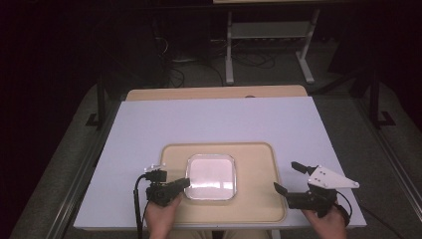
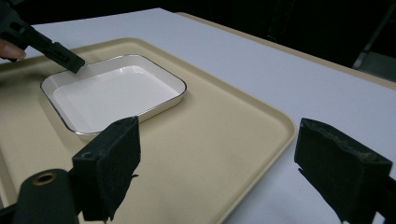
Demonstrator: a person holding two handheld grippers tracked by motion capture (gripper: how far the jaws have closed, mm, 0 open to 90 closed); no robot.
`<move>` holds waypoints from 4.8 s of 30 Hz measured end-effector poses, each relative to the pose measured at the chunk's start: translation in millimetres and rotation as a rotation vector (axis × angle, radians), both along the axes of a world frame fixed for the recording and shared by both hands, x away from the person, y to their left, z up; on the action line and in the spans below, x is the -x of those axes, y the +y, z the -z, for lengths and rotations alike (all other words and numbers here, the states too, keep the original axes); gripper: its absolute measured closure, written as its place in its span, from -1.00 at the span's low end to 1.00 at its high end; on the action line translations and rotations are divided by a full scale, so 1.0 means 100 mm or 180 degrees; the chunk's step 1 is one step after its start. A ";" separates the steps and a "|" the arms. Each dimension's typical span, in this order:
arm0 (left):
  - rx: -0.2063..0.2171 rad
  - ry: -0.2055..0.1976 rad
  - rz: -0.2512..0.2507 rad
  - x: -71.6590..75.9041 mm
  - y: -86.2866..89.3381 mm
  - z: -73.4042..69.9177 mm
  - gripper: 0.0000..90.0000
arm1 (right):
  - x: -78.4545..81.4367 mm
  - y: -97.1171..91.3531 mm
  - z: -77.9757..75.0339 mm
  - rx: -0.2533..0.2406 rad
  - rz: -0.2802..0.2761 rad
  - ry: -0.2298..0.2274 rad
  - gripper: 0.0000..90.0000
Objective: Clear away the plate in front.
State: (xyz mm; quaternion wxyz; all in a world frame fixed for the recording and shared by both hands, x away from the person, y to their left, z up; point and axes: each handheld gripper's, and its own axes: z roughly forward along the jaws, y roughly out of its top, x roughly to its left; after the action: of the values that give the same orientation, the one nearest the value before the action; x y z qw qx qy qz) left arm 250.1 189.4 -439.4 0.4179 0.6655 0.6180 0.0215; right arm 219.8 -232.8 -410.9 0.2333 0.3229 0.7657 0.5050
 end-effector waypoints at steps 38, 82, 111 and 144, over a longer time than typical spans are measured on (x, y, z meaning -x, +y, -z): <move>-0.0428 -0.0564 0.0369 -0.03 0.04 -0.17 0.48 | -0.04 -0.01 0.03 0.0018 0.0065 0.0066 -0.70; -0.0869 -0.1400 0.1012 -0.25 0.43 -0.55 -0.07 | -0.06 -0.07 0.06 0.0027 0.0188 0.0133 -0.70; -0.0933 -0.1990 0.1188 -0.03 0.83 -0.55 -0.48 | -0.07 -0.13 0.06 -0.0004 0.0246 0.0145 -0.70; -0.0895 -0.1961 0.1233 0.22 0.90 -0.26 -0.62 | -0.04 -0.17 0.09 0.0018 0.0243 0.0181 -0.71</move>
State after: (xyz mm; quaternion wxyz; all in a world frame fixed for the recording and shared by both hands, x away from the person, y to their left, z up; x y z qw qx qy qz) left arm 228.6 279.4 -413.3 0.4848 0.7830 0.3176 0.2256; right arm 223.9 -250.2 -419.6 0.2314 0.3655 0.7606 0.4841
